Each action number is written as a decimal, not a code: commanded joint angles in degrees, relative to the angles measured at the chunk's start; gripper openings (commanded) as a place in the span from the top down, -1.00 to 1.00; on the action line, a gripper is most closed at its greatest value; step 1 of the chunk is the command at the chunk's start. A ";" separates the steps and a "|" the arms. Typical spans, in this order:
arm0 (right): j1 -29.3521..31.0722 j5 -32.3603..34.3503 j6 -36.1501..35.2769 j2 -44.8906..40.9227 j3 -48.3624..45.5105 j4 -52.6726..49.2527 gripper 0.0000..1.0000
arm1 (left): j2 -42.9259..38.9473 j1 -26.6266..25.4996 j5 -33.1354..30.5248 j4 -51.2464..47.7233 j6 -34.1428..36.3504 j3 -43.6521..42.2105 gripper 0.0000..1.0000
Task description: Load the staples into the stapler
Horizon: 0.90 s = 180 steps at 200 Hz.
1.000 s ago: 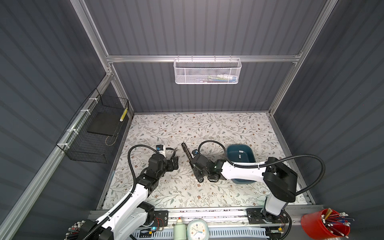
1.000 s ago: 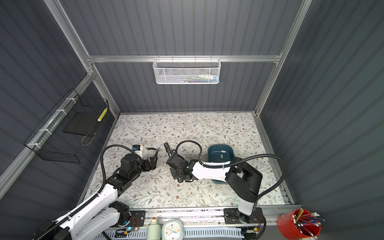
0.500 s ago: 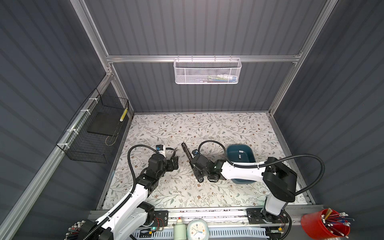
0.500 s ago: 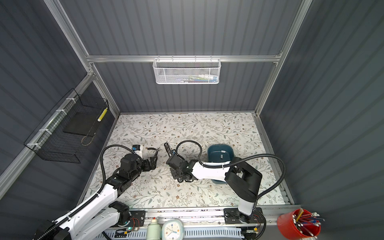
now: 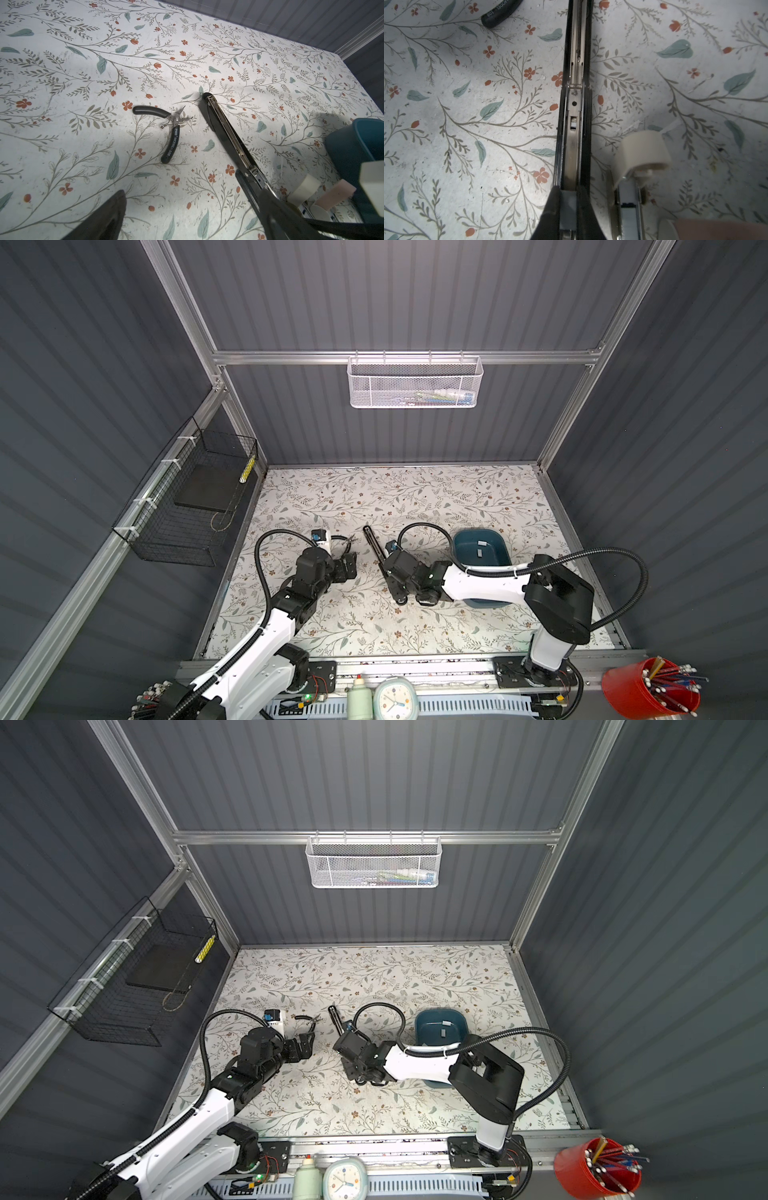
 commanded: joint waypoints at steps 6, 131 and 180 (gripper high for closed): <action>0.26 -0.19 0.97 1.03 -1.04 -0.08 0.87 | -0.82 0.19 0.46 -0.01 -0.11 -0.39 -0.99; 1.49 -0.42 2.76 -2.11 -4.57 -1.56 0.61 | -1.50 0.19 0.51 -0.20 -0.22 -0.64 -0.99; 1.97 -0.11 2.40 -2.51 -4.49 -1.73 0.37 | -1.67 0.19 0.74 -0.30 -0.30 -0.67 -0.99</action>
